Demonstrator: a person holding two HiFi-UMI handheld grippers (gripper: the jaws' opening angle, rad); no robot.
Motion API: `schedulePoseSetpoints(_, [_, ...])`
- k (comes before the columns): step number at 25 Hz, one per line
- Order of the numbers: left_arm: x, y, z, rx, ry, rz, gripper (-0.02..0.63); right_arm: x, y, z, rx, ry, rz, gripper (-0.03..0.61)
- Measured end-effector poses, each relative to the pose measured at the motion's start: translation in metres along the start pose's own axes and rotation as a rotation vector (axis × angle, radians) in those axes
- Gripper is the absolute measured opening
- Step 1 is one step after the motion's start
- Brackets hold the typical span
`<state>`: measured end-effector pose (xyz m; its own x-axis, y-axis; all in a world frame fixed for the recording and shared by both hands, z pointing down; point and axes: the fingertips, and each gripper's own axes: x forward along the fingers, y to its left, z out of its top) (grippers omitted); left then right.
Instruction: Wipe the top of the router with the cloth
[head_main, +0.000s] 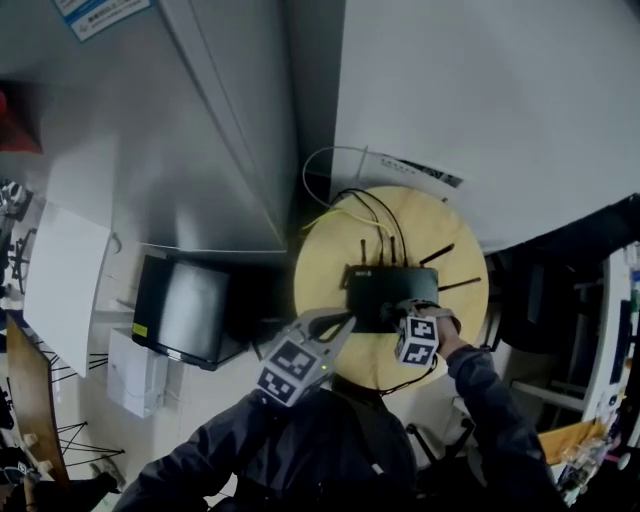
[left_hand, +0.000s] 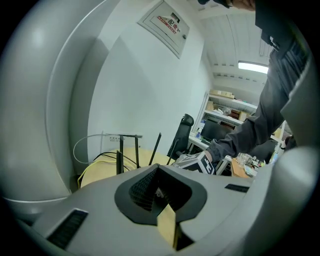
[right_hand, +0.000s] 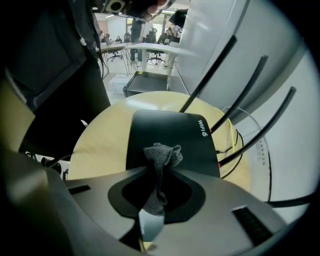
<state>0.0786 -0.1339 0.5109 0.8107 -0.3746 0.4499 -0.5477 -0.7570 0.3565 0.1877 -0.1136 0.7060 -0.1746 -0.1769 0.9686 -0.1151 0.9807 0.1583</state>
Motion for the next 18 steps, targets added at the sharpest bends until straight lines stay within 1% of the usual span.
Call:
schedulePoseSetpoints(6, [0.002, -0.020, -0.003, 0.019, 0.006, -0.032, 0.002, -0.007, 0.038, -0.001, 0.019, -0.012, 0.017, 0.071])
schedulePoseSetpoints(11, [0.001, -0.028, -0.005, 0.026, 0.006, -0.038, 0.002, -0.009, 0.044, -0.002, 0.025, -0.023, 0.023, 0.071])
schedulePoseSetpoints(13, [0.000, -0.029, -0.005, 0.025, 0.004, -0.035, 0.002, -0.012, 0.034, -0.005, 0.057, -0.035, 0.002, 0.071])
schedulePoseSetpoints(14, [0.000, -0.029, -0.005, 0.024, 0.003, -0.033, 0.002, -0.013, 0.024, -0.010, 0.079, -0.033, -0.022, 0.071])
schedulePoseSetpoints(16, [-0.001, -0.027, -0.005, 0.019, 0.002, -0.026, 0.002, -0.011, -0.001, -0.026, 0.108, 0.002, -0.082, 0.072])
schedulePoseSetpoints(18, [-0.001, -0.023, -0.005, 0.016, 0.001, -0.017, 0.002, -0.014, -0.030, -0.036, 0.110, 0.036, -0.141, 0.072])
